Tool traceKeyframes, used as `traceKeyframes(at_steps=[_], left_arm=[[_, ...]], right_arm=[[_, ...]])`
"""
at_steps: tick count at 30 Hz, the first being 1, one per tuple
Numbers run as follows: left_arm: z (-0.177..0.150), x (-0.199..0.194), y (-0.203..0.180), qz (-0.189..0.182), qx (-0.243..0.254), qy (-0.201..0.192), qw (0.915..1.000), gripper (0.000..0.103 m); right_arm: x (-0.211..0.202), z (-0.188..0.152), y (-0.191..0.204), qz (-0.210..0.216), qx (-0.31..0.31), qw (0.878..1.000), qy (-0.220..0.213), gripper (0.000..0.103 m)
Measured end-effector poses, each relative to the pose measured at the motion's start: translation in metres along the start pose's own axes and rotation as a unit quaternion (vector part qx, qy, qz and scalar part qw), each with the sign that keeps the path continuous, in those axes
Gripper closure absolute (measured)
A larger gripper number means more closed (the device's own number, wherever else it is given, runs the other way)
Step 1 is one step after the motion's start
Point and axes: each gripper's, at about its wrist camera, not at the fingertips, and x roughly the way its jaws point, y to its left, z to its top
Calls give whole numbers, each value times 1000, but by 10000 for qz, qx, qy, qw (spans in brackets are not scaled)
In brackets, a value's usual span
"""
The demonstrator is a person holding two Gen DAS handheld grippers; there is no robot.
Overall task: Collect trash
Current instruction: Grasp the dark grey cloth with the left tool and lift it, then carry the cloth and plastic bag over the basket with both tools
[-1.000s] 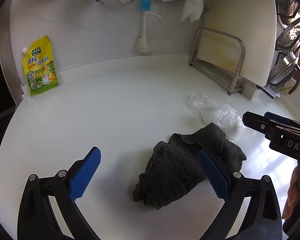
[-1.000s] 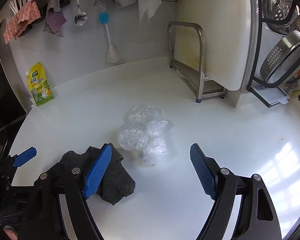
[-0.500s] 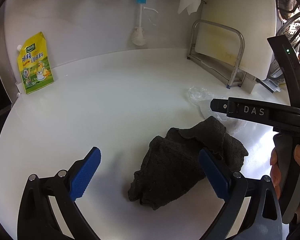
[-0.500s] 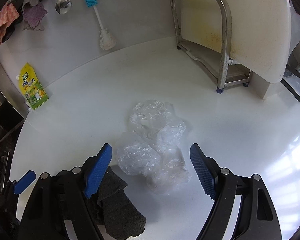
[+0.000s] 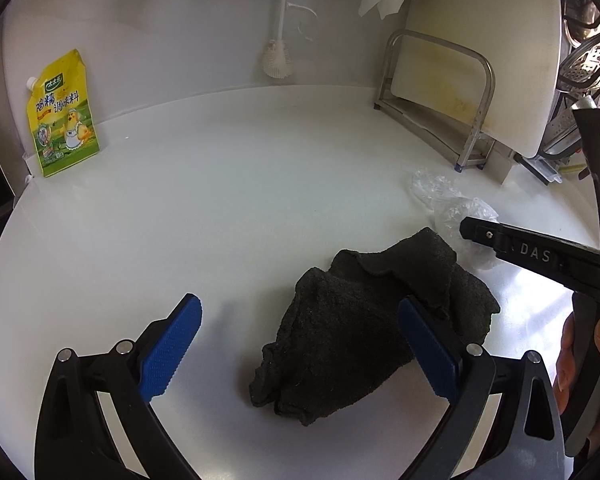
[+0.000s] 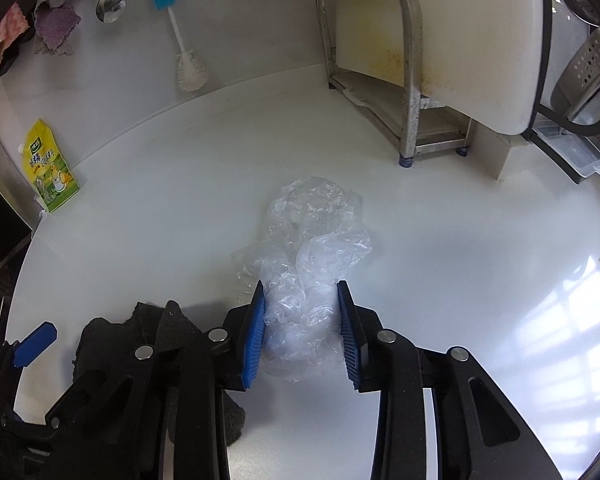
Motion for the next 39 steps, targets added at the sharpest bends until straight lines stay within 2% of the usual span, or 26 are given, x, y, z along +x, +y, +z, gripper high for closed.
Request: traceKeyframes(at_steps=[5,7,12,14,15,18,23,26,29,34,39], left_arm=[[4,12,-6,151,62,200,9997,6],[5,13,-7,324,114,167,9993,6],[6,16,-14,493,304,190,9981,10],[7,21,-16,439,370,294,9979,24],[8,24,-18,409,392,360,9977,27],[9,28,-18,136,299,456,9984,44],[6,23,-24,-175,385,393,9983,81],[5,16,-17,-465,192,308,9983,93],[3,0,-14,-480,106,117,9987,95],[1,-49,-15,-525,249,-473,9972,95],[-16,-96,-13,-541,414,-693,9953,95]], right_arm=[[-17,-6,-13,-10,82,9999,-90,71],[-25,-8,-14,-32,50,9999,-137,71],[-44,-12,-16,-61,35,9995,-294,71],[-48,-15,-17,-56,72,9994,-325,71],[-51,-18,-18,-51,91,9994,-344,71],[-57,-25,-19,27,178,9992,-352,71],[-73,-41,-16,110,279,9983,-507,71],[-86,-54,-14,124,328,9975,-610,71],[-98,-67,-12,148,416,9965,-714,71],[-123,-92,-1,113,433,9945,-945,71],[-151,-119,12,216,520,9929,-1049,71]])
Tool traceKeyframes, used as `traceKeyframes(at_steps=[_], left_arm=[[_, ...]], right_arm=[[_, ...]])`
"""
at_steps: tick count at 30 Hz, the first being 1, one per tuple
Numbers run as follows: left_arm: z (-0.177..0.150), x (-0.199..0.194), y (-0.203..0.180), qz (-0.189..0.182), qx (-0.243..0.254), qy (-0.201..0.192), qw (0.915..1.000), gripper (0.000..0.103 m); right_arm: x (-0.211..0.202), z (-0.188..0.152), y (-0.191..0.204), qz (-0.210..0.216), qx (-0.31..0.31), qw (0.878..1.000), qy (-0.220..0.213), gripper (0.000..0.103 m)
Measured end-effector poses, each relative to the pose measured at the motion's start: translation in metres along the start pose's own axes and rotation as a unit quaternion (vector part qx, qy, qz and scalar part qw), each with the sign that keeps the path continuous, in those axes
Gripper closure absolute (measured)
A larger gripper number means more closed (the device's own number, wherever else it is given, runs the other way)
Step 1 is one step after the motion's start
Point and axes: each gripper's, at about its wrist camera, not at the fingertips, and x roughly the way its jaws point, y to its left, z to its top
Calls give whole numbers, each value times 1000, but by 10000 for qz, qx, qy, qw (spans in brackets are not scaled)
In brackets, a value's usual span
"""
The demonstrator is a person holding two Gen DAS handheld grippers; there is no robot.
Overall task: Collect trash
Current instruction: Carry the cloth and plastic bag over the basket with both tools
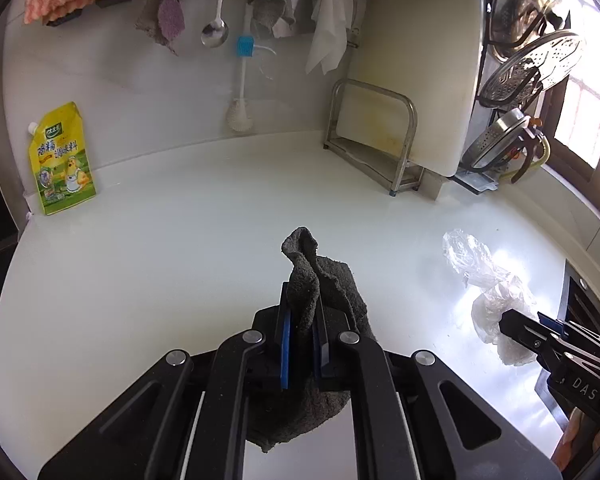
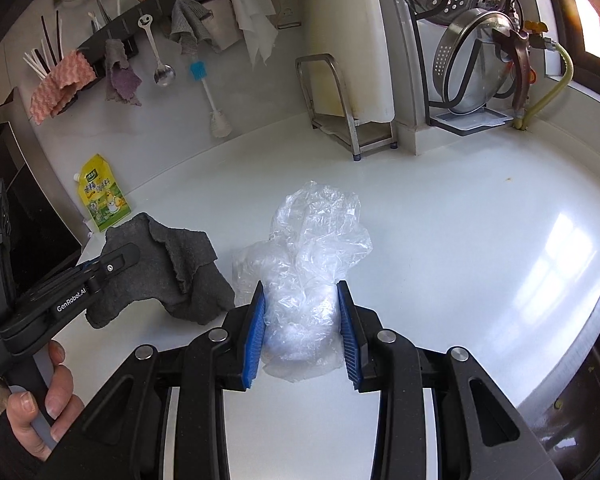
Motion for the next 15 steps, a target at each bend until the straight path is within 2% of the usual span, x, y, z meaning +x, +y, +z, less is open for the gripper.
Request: traceKeyframes(at_steps=[9,15], left_arm=[[-40,-74,-8,-11,183,-115,9998,95],[-76,-120,-12,-123,194,-122,9997,95]], right_arm=[[-64,-56,32,76,65,9999,-114,71],[-105,-100,48,-89,-28,9998,-194,71]])
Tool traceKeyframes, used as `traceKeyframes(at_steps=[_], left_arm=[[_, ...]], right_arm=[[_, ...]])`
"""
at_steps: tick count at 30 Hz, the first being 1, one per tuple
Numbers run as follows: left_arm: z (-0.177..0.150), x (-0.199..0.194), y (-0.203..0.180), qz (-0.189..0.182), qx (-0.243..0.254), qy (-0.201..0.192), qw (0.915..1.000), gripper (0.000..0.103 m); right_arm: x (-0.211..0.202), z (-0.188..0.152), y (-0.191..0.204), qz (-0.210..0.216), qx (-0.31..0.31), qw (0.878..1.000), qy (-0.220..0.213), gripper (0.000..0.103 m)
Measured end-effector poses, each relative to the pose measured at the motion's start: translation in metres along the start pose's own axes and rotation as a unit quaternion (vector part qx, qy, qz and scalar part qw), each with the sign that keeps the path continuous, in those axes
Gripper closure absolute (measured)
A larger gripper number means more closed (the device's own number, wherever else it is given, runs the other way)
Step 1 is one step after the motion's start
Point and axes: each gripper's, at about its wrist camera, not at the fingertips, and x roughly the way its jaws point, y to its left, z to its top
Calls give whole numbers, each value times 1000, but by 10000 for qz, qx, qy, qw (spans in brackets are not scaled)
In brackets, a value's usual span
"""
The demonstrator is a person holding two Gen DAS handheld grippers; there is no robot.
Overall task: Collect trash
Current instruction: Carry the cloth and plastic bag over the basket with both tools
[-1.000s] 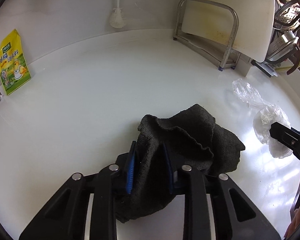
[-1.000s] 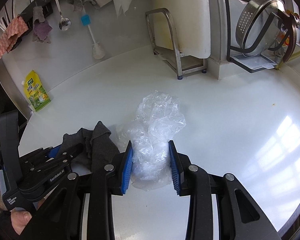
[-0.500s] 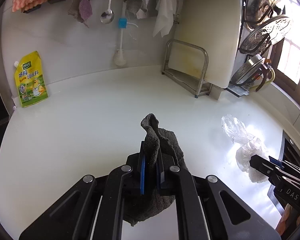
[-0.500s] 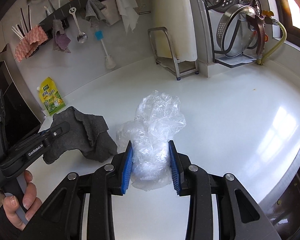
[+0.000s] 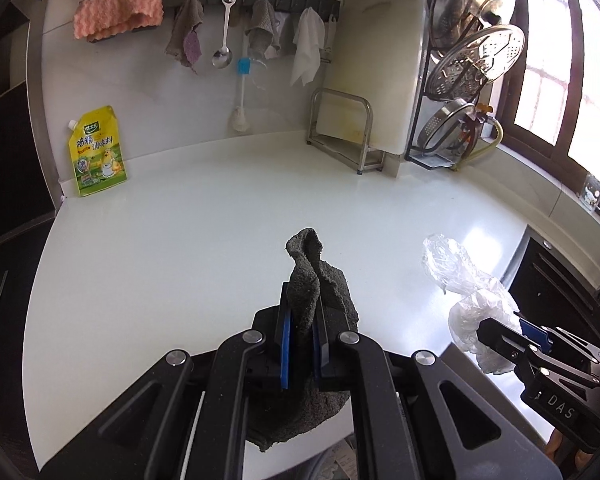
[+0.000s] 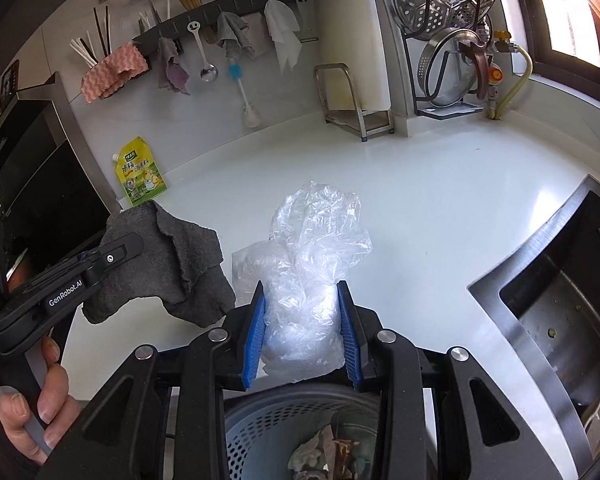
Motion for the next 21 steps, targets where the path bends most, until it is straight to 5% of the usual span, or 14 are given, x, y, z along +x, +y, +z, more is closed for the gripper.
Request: traceKeyframes(at_steps=[11,21], left_arm=[[-58,-66,-24,-162,268,-154,9994,95],[-111,-80,-55,-103,661,-29,9978,95]], right_arm=[[-64,-68,4,-285,-25,9995,-146,71],[-90,-120,0,-624,55,9979,-163,71]])
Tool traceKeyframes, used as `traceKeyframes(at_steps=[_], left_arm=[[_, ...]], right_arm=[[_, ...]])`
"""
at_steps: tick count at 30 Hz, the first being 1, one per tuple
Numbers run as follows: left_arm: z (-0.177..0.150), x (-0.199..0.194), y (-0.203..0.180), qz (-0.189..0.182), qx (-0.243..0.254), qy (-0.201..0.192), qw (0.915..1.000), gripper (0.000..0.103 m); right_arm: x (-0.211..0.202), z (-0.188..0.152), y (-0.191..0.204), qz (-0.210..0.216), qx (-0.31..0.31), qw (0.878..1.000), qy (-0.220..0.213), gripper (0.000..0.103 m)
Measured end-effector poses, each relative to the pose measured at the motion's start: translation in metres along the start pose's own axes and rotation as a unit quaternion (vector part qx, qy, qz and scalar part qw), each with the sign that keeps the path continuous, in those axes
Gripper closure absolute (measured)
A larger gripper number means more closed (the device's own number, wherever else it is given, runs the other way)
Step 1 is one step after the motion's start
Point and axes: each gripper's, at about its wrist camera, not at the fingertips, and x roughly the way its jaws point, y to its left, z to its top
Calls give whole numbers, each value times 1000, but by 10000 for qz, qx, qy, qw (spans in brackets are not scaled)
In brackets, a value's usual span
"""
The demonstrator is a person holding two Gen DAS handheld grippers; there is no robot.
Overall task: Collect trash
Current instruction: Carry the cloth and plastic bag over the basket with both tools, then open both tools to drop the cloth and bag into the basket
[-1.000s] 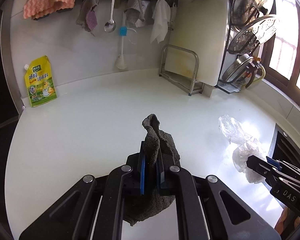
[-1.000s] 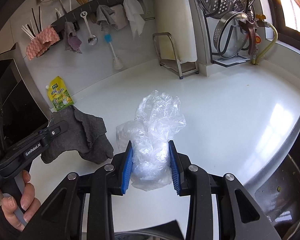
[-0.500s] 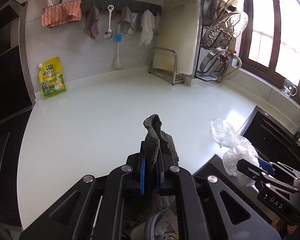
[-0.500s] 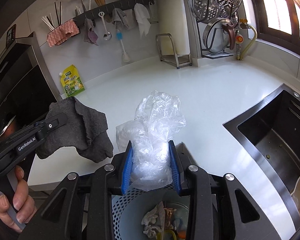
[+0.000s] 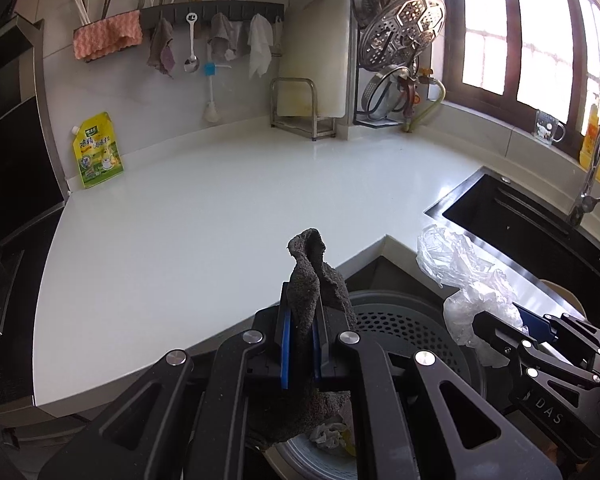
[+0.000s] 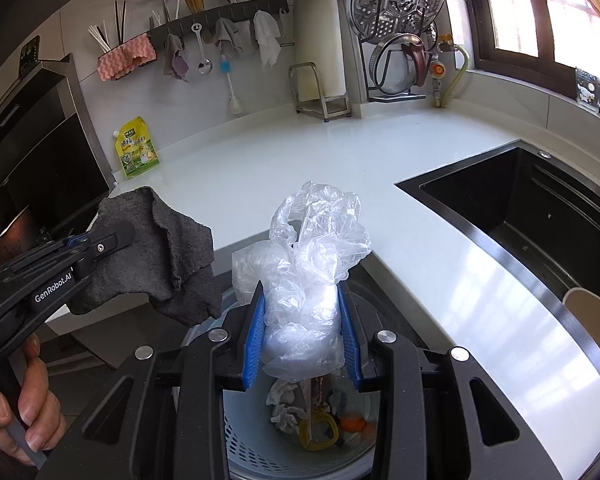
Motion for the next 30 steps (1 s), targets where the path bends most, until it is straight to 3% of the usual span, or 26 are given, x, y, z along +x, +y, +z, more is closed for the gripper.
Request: traceKeyframes(at_steps=[5,17,30], left_arm=[[-16,1,-13,-39,56,99,9999,95],[-38,21,-26,107,127,337,9993,95],[-57,61,-20,189,-13,975,9951,95]], right_arm=[[-4,-17,-3,-361,-116,9993,-44,71],[4,-42,0,-740,-375,9965,28,70],[27,-58,3,-607,-428,9964,420,70]])
